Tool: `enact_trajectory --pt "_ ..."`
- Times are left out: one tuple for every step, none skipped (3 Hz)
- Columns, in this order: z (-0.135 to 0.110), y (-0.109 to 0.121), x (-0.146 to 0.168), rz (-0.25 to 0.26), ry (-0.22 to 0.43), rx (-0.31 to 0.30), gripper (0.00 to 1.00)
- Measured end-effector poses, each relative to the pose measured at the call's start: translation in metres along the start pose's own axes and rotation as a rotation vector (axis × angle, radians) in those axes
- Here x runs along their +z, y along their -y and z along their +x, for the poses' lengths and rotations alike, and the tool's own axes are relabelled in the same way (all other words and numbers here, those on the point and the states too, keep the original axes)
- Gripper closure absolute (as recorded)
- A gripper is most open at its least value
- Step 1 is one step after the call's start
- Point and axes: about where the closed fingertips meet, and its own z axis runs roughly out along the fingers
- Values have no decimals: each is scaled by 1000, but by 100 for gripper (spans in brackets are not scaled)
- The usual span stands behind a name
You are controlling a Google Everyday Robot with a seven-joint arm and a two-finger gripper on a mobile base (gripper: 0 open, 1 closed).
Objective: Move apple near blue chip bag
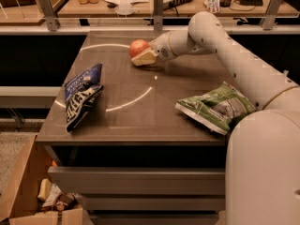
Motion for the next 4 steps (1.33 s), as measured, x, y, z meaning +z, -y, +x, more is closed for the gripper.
enact_trajectory --pt "0 0 0 0 0 0 100" --pt "1 -3 5 -8 -1 1 71" --pt "1 -4 8 -12 -2 1 49" --pt "2 -6 12 -19 -3 1 17"
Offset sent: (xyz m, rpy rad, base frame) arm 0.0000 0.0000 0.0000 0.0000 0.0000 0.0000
